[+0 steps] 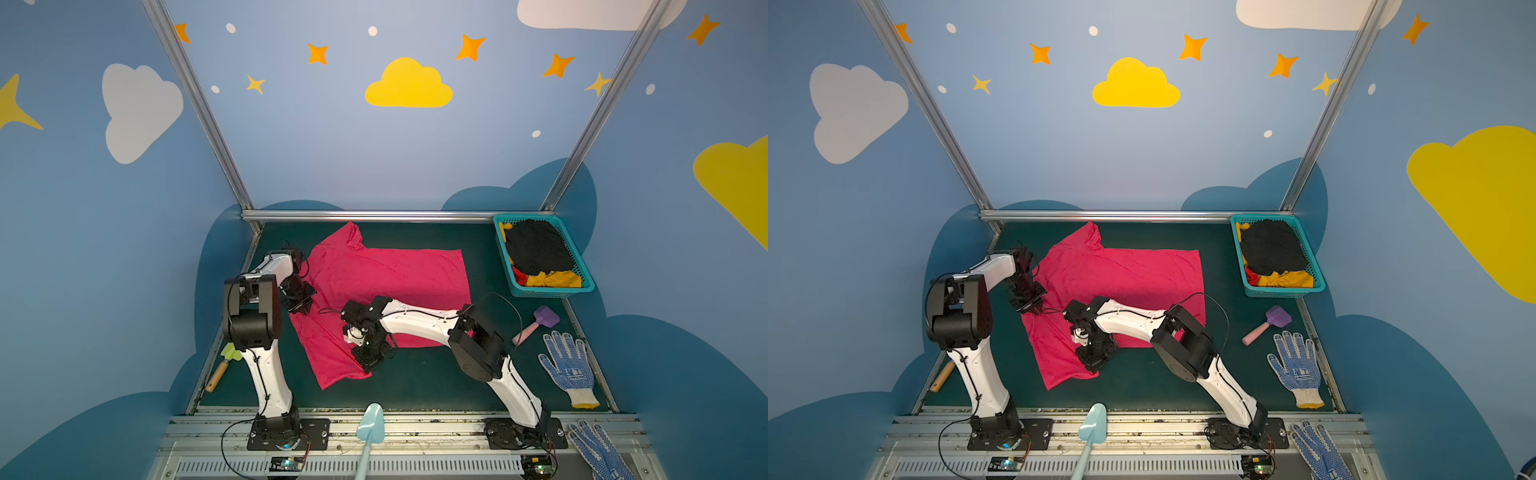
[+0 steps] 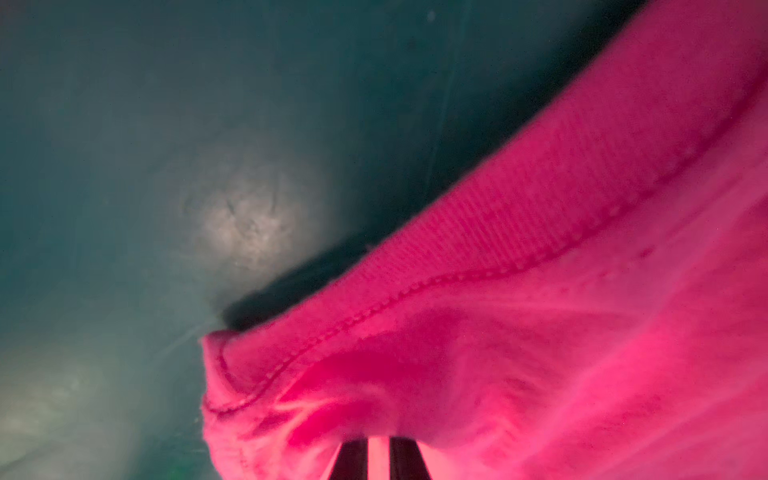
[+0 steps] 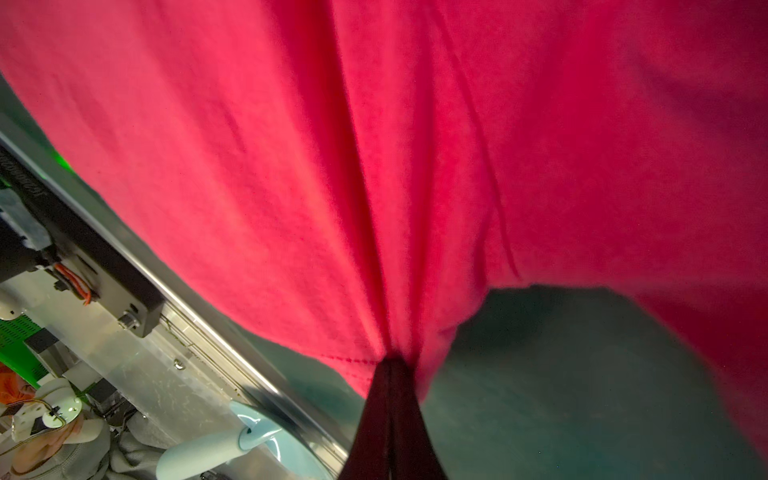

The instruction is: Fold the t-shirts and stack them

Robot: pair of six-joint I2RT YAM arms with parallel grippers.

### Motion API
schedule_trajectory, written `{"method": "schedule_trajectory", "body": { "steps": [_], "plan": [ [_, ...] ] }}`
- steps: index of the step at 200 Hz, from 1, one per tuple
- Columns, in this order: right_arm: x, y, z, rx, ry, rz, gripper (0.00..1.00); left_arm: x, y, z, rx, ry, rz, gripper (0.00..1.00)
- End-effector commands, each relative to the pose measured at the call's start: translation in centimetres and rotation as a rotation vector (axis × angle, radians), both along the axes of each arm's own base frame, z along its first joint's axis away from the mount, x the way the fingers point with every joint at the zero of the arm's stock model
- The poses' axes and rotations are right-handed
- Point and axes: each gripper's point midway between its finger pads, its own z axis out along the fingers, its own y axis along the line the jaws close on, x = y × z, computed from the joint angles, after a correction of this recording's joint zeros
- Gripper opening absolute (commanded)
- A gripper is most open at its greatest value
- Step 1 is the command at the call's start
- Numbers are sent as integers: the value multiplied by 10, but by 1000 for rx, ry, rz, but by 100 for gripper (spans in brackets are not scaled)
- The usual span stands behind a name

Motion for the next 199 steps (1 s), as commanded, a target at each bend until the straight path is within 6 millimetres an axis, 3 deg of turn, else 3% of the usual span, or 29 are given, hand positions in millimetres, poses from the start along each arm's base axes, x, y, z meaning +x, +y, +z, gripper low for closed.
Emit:
{"method": "schedule_trajectory", "body": {
  "steps": [1,74,125,163,199],
  "plan": [
    [-5,-15,7,-37,43,8,0,44,23,-31,92,-106,-9,14],
    [18,7,22,45,44,-47,0,70,19,-37,61,-108,-38,14],
    [22,60,63,236,36,-32,0,71,0,6,65,-218,-73,18],
    [29,86,47,266,58,-28,0,71,-9,48,87,-306,-93,20],
    [39,94,25,269,99,-70,0,58,0,62,131,-315,-77,22]
  ]
}}
